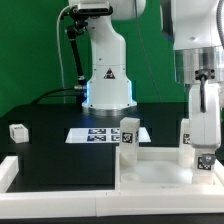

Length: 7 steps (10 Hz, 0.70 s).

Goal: Assemble square table

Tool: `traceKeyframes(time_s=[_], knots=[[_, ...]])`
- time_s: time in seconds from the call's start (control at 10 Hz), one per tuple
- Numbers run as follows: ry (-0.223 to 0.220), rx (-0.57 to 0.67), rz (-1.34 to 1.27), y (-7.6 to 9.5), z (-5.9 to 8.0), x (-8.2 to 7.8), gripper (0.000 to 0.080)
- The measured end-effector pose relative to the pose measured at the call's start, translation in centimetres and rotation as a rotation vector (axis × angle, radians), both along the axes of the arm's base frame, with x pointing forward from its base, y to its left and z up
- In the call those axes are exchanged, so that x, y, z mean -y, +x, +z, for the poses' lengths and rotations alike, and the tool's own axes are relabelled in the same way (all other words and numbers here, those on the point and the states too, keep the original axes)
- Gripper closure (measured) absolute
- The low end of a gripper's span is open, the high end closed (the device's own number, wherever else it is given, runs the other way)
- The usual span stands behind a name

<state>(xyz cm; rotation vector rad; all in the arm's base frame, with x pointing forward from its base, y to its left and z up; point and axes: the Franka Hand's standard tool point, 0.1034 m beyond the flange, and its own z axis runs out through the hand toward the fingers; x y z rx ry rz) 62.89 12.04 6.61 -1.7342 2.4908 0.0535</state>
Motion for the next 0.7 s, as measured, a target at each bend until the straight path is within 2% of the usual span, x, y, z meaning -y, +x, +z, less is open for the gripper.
traceKeyframes(time_s=[0.1, 0.2, 0.3, 0.4, 0.5, 0.7], knots=[[-0.001, 0.005, 0.021, -0.1, 0.2, 0.1, 0.025], [0.001, 0.016, 0.054, -0.8, 0.8, 0.5, 0.025], [0.001, 0.035, 0.085, -1.6, 2.1, 1.5, 0.0171], [-0.003, 0.069, 0.13, -2.6, 3.9, 3.2, 0.0156], [-0.003, 0.087, 0.152, -3.3, 5.1, 4.3, 0.0156], [0.01, 0.107, 0.166, -3.4, 7.7, 5.2, 0.015]])
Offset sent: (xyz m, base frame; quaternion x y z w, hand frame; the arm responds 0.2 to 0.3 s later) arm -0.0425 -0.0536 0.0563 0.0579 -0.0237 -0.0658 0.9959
